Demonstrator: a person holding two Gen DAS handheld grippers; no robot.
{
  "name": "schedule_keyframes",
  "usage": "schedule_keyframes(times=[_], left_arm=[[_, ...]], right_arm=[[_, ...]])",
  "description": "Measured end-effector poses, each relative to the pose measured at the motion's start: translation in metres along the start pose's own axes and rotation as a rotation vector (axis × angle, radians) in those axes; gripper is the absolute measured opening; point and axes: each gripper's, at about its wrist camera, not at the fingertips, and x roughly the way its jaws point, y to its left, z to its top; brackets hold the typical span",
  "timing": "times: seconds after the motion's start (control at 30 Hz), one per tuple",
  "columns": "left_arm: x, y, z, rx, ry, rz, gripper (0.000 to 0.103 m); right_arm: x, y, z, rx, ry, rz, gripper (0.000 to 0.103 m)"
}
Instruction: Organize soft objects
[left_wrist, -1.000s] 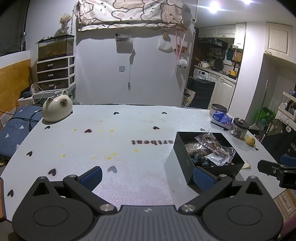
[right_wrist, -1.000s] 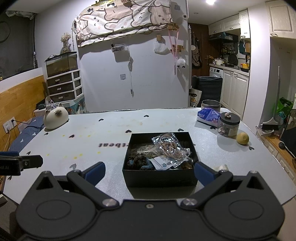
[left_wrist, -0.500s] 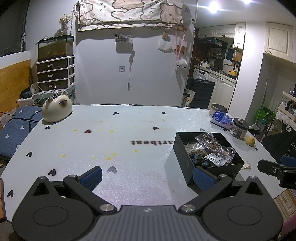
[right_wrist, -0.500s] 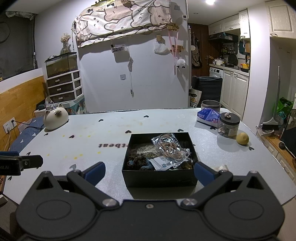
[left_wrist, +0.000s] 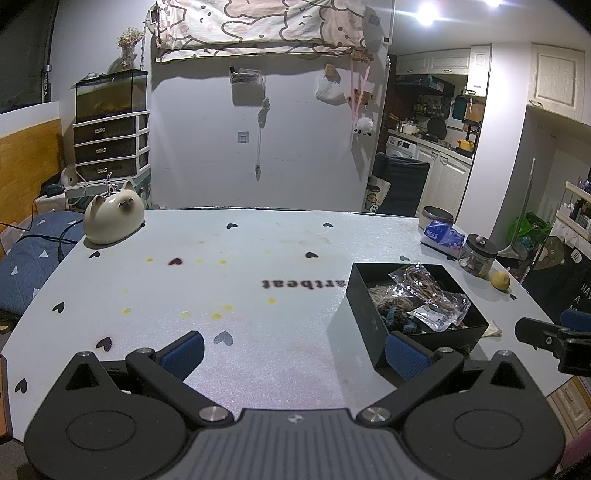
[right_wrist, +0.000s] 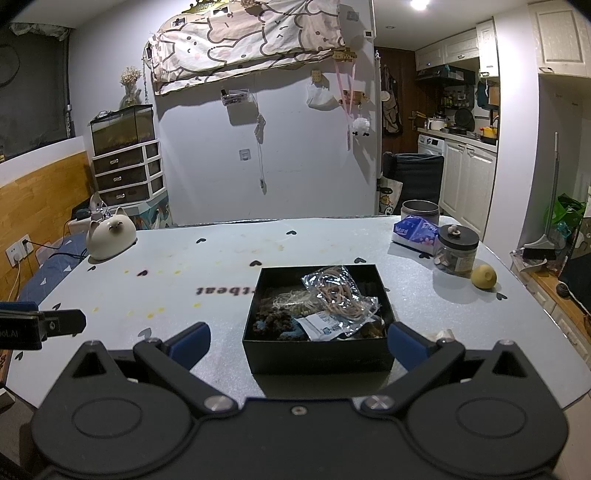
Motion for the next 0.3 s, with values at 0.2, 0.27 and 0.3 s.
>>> schedule_keyframes(times=[0.2,0.27,0.3], left_arm=[[0.0001,0.0001,0.0001,0.0,0.0,0.001,0.103],[0.0002,0.0,0.0002,0.0,0.001,0.001,0.103],[0.0003,0.0012,0.0006,0.0,0.001,0.001,0.103]], right_arm=[[0.0002,0.0005,-0.0001,0.0,0.0,0.0,0.103],[-0.0001,0.0,0.0,0.0,0.0,-0.001,0.103],[0.0,0.0,0.0,0.0,-0.001,-0.001,0.103]])
